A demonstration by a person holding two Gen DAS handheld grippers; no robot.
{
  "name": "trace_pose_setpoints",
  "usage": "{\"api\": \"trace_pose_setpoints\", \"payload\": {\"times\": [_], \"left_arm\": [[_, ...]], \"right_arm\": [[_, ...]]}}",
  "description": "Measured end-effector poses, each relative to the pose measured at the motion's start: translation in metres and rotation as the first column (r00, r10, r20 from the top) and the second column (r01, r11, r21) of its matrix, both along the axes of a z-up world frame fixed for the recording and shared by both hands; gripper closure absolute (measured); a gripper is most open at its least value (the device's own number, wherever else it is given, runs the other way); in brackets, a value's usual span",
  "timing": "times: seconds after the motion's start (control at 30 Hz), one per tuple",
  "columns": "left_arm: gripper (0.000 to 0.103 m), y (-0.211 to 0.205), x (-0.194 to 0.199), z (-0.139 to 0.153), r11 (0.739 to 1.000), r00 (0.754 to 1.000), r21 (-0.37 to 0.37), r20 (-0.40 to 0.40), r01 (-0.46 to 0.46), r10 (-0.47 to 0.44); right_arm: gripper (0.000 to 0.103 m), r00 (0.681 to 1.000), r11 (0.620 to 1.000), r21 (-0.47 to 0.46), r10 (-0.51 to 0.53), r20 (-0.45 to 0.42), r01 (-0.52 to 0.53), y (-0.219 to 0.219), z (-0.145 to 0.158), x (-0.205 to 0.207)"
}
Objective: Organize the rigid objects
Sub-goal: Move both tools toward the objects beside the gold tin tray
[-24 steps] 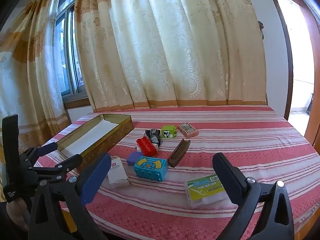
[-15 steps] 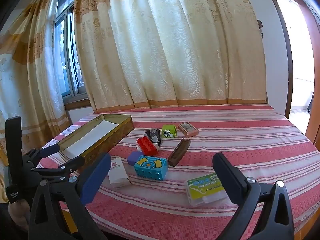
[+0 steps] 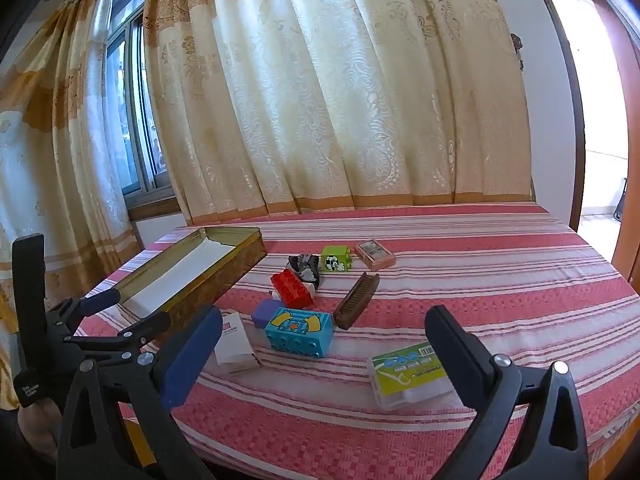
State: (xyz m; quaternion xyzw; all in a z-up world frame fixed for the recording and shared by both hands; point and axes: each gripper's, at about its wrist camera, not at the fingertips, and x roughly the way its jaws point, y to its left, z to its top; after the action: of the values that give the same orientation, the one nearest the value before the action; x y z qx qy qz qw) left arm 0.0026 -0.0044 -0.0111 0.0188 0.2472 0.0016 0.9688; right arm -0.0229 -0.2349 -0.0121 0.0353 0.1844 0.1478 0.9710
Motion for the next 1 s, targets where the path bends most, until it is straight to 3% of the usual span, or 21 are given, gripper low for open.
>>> {"api": "trace_pose_setpoints", "payload": {"times": [1.0], "left_arm": [[0.000,-0.010,0.011,-0.022,1.000,0.998,0.005,-0.061,0.017,-0.017]], "right_arm": [[0.001,0.998,1.000,0.015,-0.018,-0.052,0.019,-0.005,-0.023,0.011]]}}
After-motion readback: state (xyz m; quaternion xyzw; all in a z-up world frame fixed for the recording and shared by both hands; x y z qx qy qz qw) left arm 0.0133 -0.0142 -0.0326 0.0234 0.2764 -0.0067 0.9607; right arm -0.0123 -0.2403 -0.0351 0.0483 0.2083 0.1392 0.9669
